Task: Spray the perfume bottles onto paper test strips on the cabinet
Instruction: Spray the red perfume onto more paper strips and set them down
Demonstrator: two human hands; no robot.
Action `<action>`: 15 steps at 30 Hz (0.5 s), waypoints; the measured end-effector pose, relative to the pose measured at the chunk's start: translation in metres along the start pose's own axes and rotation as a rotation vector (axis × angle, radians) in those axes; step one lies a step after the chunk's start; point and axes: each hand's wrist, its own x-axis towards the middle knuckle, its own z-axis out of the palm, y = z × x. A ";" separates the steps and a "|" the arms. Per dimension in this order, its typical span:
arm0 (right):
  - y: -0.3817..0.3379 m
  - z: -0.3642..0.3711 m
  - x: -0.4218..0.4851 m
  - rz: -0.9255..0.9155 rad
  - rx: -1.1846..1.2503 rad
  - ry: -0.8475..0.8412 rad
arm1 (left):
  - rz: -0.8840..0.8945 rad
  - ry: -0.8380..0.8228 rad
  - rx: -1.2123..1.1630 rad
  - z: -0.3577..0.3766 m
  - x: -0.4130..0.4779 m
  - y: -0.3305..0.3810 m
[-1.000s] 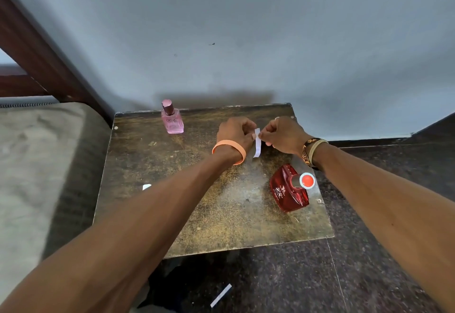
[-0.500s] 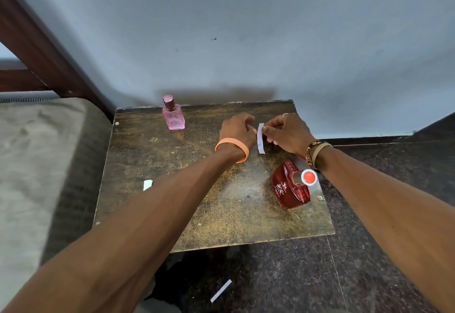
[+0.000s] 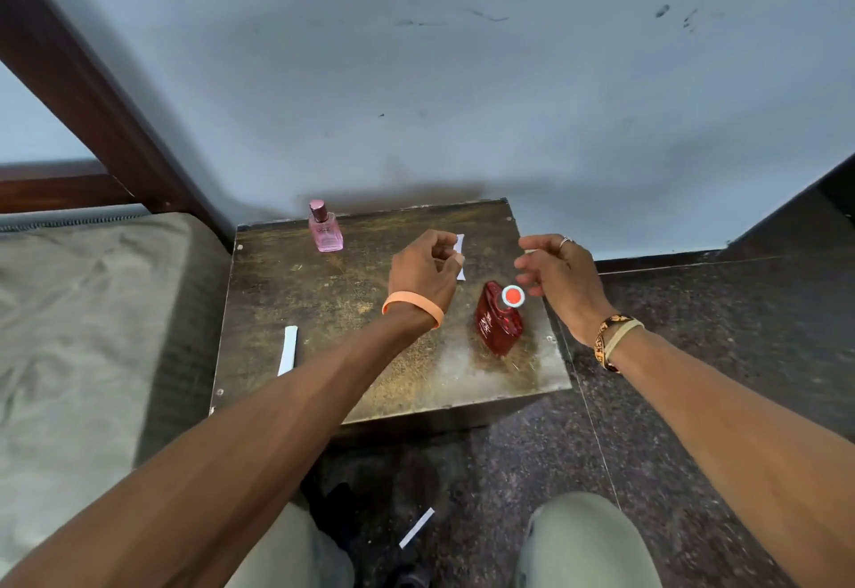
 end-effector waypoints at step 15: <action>0.011 0.015 -0.093 -0.058 -0.369 -0.047 | 0.184 -0.204 0.225 -0.013 -0.064 0.069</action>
